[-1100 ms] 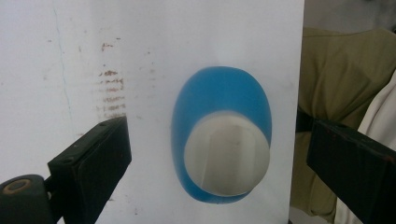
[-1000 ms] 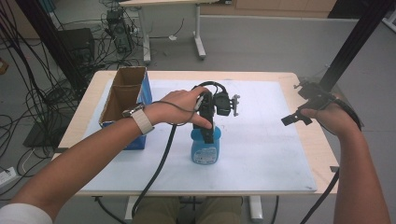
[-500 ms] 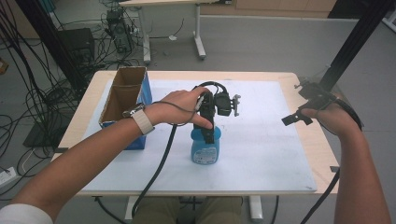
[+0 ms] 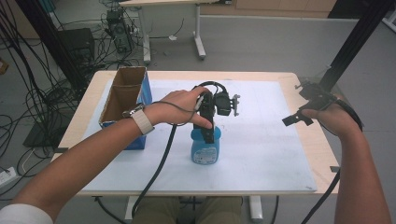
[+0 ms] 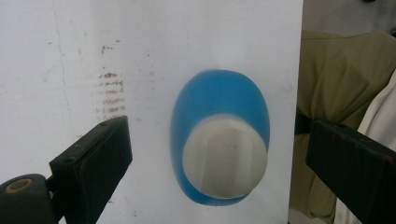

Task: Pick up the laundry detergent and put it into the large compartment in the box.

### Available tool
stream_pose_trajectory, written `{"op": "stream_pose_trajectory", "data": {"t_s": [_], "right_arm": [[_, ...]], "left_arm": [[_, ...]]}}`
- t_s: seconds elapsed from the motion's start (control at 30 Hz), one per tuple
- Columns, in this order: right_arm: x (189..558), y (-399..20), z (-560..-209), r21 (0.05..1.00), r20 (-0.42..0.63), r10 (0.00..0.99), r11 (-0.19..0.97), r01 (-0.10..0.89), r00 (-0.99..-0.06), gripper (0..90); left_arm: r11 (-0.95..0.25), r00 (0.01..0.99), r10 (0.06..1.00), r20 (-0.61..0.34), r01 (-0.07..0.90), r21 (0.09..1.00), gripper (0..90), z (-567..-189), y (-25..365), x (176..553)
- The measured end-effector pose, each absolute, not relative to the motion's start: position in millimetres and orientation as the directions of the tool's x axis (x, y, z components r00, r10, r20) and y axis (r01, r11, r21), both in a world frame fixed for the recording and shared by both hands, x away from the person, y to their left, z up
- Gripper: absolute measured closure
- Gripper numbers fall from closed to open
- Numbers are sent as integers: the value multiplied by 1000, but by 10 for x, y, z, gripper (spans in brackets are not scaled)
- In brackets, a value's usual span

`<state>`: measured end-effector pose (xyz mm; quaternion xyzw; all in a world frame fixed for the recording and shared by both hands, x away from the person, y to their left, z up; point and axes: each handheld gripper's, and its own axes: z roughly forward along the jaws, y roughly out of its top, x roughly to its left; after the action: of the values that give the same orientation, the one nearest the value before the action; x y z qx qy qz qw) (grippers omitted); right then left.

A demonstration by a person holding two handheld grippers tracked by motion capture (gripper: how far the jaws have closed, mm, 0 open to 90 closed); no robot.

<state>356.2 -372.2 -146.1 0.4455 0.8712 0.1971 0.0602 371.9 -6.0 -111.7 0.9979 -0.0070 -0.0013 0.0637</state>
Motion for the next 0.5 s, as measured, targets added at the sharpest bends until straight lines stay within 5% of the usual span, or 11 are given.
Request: {"op": "stream_pose_trajectory", "data": {"t_s": [0.5], "right_arm": [[3561, -3726, -1482, 399, 74, 801, 522, 754, -594, 72]], "left_arm": [[-991, 1000, -13, -2, -13, 136, 74, -1120, -45, 3719]]}}
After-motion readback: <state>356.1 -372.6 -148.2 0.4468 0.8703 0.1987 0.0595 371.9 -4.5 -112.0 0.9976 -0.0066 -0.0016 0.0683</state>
